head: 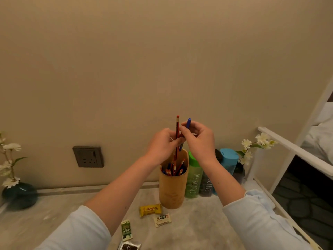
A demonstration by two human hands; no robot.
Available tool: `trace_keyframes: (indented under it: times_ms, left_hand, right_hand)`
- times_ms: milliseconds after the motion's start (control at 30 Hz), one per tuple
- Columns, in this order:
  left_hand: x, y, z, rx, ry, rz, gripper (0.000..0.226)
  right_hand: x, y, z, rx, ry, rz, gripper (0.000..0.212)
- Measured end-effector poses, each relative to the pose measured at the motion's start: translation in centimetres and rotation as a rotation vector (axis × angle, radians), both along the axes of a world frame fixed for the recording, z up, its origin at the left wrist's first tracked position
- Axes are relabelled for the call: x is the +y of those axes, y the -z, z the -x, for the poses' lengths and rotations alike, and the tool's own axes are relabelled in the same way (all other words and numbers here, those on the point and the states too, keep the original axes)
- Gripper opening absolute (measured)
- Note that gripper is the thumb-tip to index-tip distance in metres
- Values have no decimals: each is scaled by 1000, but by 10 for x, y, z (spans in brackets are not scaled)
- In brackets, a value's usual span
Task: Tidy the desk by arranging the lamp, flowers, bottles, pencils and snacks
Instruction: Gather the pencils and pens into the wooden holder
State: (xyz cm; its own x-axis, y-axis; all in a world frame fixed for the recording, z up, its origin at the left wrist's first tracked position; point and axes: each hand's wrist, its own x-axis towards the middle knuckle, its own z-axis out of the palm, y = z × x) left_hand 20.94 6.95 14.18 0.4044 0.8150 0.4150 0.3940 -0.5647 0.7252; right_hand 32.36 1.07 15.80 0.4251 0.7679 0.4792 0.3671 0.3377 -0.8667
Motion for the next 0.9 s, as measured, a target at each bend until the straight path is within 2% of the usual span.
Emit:
trace_keyframes:
  times_ms: [167, 333, 467, 600, 733, 900]
  left_hand:
    - [11, 23, 3, 103, 11, 45, 4]
    - [14, 44, 5, 191, -14, 88, 15]
    - [9, 54, 10, 88, 6, 103, 30]
    - [-2, 55, 18, 35, -66, 65, 44]
    - [-26, 55, 30, -90, -135, -46, 36]
    - [-66, 71, 42, -242, -148, -33, 28]
  right_hand:
    - [9, 27, -2, -23, 4, 117, 9]
    - [10, 55, -7, -70, 24, 226, 17]
    - [4, 67, -10, -42, 6, 236, 35]
    - [-8, 68, -6, -17, -7, 182, 36]
    - [-30, 71, 5, -17, 61, 79, 34]
    - [-67, 87, 17, 22, 73, 41, 31]
